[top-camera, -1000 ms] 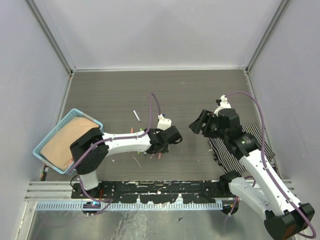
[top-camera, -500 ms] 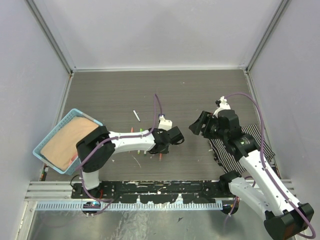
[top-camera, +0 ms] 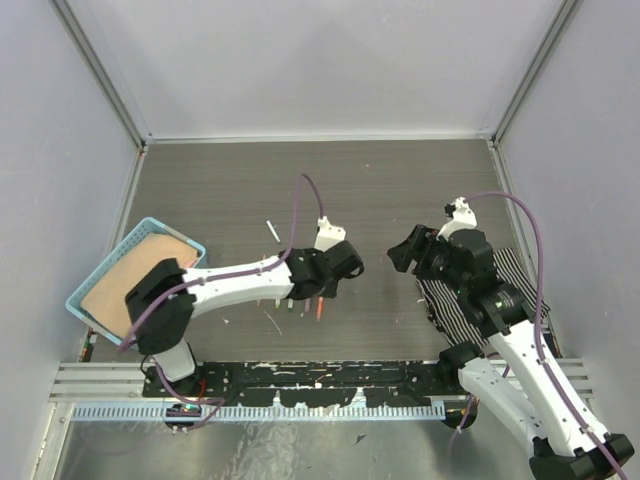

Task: Insert the pens into the pen caps
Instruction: Place the pen at the center of the board, then pick up the pen from the center of the board.

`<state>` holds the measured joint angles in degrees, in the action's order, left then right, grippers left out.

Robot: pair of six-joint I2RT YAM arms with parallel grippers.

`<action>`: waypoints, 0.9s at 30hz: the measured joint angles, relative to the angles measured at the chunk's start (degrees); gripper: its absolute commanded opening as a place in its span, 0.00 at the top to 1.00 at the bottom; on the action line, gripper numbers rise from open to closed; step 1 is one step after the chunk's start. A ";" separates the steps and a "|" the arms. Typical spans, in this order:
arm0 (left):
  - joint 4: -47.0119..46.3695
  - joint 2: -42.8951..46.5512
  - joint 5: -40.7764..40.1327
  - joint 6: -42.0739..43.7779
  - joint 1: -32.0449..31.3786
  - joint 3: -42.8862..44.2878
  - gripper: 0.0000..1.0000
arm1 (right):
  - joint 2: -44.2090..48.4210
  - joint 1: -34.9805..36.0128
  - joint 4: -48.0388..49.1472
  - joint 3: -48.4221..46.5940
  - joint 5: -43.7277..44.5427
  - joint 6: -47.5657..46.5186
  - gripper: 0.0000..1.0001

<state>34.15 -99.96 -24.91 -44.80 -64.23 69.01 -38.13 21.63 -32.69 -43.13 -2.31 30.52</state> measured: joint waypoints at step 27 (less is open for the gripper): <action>-5.14 -7.10 8.61 10.14 35.36 6.67 0.63 | 1.73 0.00 -3.45 1.16 0.72 -0.46 0.27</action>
<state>29.02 -107.07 -16.29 -34.65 -28.86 75.68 -36.40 21.63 -36.14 -41.98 -1.58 30.06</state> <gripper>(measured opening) 0.373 0.727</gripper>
